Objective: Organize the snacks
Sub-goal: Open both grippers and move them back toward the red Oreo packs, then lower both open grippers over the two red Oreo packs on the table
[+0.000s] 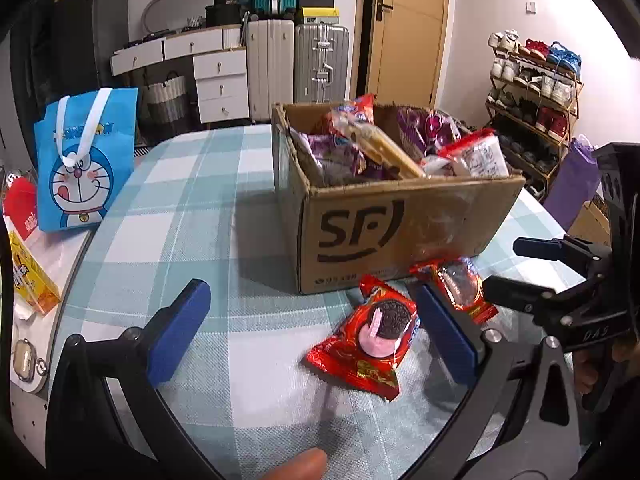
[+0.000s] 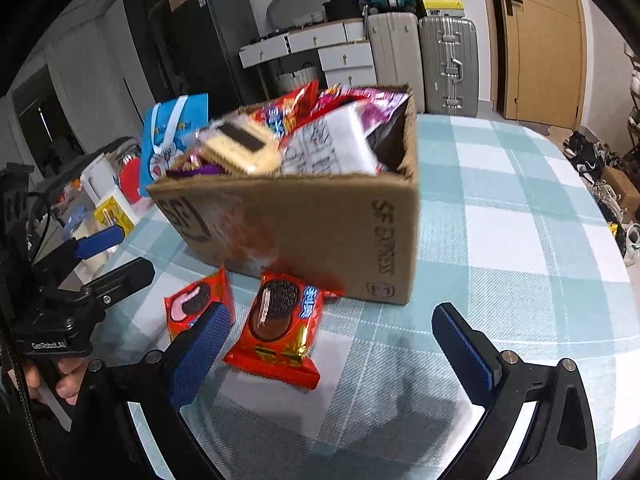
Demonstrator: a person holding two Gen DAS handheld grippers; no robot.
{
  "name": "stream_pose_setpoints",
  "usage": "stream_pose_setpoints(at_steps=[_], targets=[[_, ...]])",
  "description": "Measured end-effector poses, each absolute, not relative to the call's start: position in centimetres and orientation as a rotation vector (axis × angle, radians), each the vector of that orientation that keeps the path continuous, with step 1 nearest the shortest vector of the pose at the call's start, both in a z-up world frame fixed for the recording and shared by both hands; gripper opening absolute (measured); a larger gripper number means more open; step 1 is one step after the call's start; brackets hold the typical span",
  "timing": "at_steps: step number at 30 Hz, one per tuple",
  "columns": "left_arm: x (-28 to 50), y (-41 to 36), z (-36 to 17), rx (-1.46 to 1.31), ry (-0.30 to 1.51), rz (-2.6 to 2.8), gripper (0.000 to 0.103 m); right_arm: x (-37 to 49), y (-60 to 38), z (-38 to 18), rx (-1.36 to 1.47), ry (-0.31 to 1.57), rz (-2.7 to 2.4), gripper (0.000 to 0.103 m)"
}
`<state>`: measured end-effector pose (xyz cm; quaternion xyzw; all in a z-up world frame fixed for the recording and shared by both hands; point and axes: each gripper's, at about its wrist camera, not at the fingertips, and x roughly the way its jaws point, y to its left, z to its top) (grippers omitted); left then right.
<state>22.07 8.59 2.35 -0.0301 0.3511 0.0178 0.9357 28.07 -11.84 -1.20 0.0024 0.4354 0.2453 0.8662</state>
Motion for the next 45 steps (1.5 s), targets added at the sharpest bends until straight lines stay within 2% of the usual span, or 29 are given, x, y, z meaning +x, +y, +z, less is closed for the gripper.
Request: stream_pose_setpoints(at_steps=[8,24,45], targets=[[22.4,8.6,1.6,-0.072,0.743,0.034,0.102,28.1,-10.2,-3.5,-0.038,0.967,0.5,0.102],[22.9,8.4,0.5,-0.06,0.782,0.029,0.102,27.8,-8.0,-4.7,-0.089,0.999,0.45,0.102],[24.1,5.8,-2.7,0.039,0.906,-0.034,0.103,27.7,-9.0,-4.2,-0.142,0.997,0.45,0.101]])
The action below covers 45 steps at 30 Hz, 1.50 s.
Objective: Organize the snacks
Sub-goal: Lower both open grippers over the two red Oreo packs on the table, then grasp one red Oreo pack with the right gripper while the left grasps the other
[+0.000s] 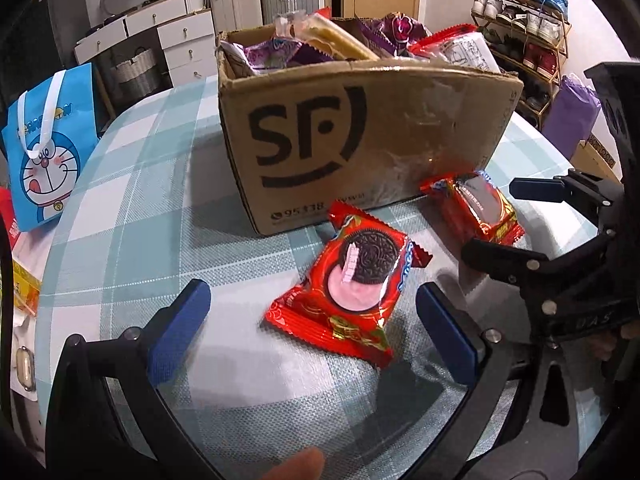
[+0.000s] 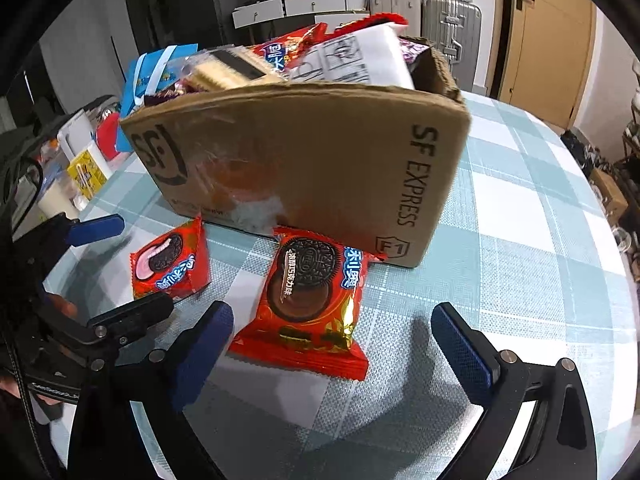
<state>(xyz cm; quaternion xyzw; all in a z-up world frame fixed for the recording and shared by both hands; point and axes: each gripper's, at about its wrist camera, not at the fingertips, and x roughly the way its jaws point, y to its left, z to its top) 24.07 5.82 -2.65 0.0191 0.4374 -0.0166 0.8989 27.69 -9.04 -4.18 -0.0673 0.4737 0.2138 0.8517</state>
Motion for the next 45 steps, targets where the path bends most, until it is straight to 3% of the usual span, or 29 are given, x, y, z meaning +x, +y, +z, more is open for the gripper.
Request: stream_pose_setpoints(at_steps=[4,12,24,31,34,39,43,45], targets=[[24.1,6.0,-2.9,0.038,0.912,-0.035,0.103,27.9,-9.2,-4.1,-0.141,1.01,0.463,0.089],[24.2,6.2,-3.1,0.041,0.923,-0.031,0.103,27.7,-9.5,-4.0,-0.184,1.007,0.479,0.088],[24.2,6.2,-3.1,0.036,0.926,-0.028,0.102,27.4,-9.0,-3.7,-0.17,0.983,0.54,0.066],[24.1,6.4,-3.0,0.027,0.915,-0.032,0.102,26.9,-8.7,-3.1,-0.171,0.984,0.569,0.048],[24.1,6.5,-2.8,0.014,0.916,-0.043,0.102,26.7,-8.8,-2.7,-0.178,0.972,0.587,0.046],[24.1,6.4,-2.9,0.011,0.913,-0.066,0.088,26.2,-9.0,-2.2,-0.182,0.955,0.598,0.046],[24.2,6.3,-3.2,0.003,0.923,-0.075,0.082,26.0,-8.8,-2.1,-0.189,0.951,0.606,0.046],[24.1,6.2,-3.2,-0.001,0.924,-0.088,0.073,25.8,-8.9,-2.0,-0.192,0.952,0.609,0.046]])
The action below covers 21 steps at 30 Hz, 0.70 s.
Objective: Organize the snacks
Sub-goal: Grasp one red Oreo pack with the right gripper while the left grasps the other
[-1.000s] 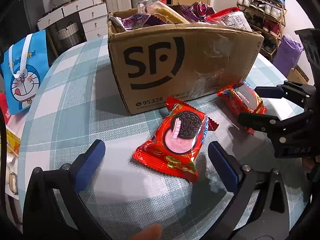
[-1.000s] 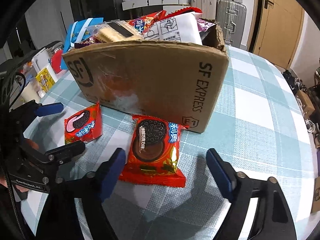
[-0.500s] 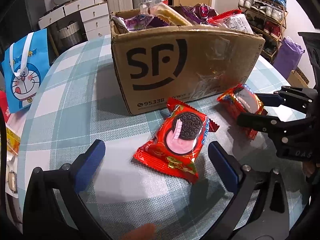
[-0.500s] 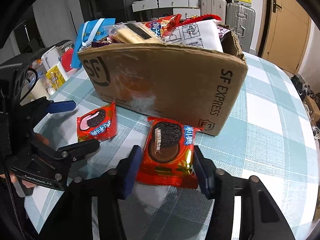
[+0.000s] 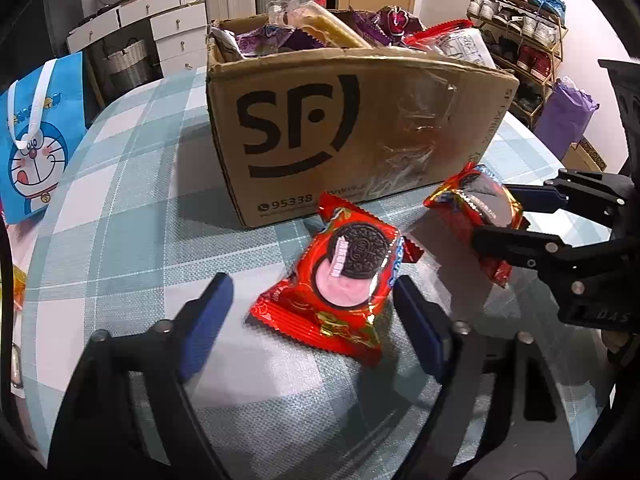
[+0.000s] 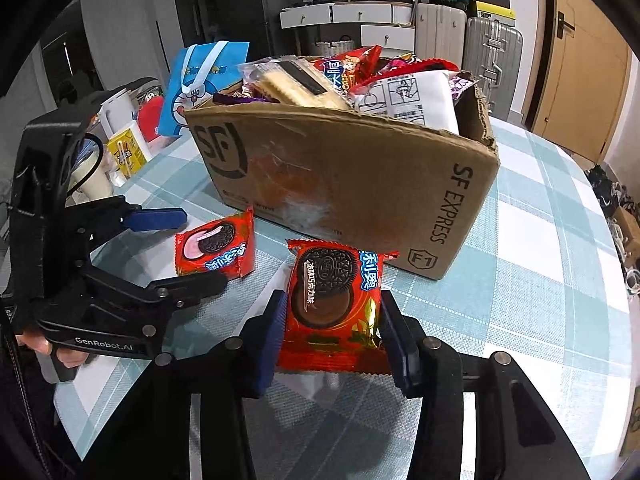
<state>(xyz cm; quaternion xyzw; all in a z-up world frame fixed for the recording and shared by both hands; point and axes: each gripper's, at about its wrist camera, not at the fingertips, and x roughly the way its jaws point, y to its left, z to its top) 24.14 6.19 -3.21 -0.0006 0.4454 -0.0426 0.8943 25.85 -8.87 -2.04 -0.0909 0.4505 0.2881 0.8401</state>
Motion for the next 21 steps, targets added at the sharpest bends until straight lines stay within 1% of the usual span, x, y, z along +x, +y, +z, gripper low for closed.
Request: stream_pose_setpoints(at_steps=[1,2,4,6,7,10,12,21], targets=[[24.1,6.1,-3.2,-0.007,0.924,-0.102,0.072,25.8,-9.0,-2.0,-0.192,0.953,0.61,0.046],[24.0,6.0,-3.1,-0.01,0.923,-0.115,0.067,25.7,-9.0,-2.0,-0.195,0.952,0.612,0.046],[23.8,5.9,-3.0,-0.005,0.917,-0.124,0.063,25.7,-8.9,-2.0,-0.197,0.952,0.616,0.046],[23.6,5.8,-2.9,-0.003,0.911,-0.141,0.056,25.6,-8.9,-1.9,-0.196,0.948,0.616,0.046],[23.5,5.7,-2.8,-0.005,0.909,-0.149,0.054,25.6,-8.8,-1.9,-0.196,0.947,0.616,0.046],[23.3,5.7,-2.5,-0.007,0.9,-0.158,0.052,25.5,-9.0,-1.7,-0.196,0.942,0.614,0.046],[23.2,5.6,-2.3,-0.008,0.894,-0.167,0.048,25.5,-9.1,-1.7,-0.193,0.942,0.615,0.046],[22.9,5.7,-1.6,-0.026,0.879,-0.184,0.044,25.6,-9.1,-1.5,-0.189,0.934,0.616,0.046]])
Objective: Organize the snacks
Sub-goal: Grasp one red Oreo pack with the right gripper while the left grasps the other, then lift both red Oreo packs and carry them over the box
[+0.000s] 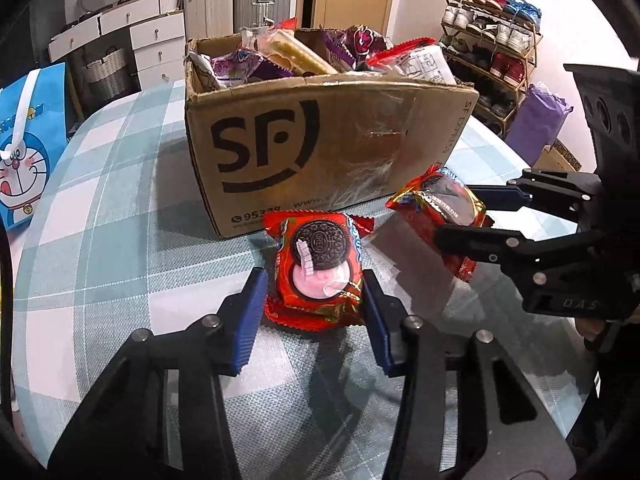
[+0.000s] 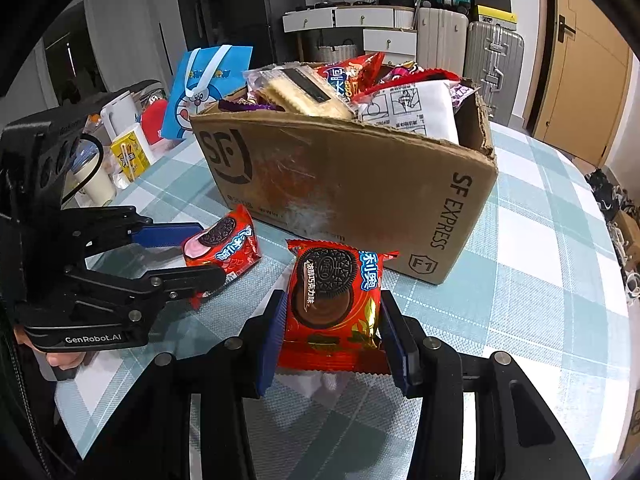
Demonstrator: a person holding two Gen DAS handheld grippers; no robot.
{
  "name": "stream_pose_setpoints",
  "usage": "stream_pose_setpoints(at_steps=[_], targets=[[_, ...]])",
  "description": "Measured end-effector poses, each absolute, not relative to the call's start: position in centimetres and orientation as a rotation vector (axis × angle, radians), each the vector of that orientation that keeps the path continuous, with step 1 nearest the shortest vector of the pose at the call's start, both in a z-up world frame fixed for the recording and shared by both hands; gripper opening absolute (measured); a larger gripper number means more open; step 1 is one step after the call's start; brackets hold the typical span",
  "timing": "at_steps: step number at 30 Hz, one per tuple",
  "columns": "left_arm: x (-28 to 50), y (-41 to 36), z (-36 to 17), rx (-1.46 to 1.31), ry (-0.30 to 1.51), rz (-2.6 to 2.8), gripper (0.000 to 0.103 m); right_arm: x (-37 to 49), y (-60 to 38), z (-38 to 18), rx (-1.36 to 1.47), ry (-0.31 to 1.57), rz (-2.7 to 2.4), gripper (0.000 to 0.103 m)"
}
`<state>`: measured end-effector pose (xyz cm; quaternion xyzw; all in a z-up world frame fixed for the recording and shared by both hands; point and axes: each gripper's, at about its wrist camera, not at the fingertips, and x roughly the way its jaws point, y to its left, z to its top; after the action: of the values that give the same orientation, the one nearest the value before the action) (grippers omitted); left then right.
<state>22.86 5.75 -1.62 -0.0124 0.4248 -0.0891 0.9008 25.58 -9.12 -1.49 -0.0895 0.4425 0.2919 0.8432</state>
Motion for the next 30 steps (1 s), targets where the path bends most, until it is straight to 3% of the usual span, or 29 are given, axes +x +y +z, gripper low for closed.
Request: stream_pose_setpoints(at_steps=[30], targets=[[19.4,6.3,4.9,-0.078,0.718,-0.209,0.043,24.1,-10.6,3.0,-0.136,0.814,0.661,0.046]])
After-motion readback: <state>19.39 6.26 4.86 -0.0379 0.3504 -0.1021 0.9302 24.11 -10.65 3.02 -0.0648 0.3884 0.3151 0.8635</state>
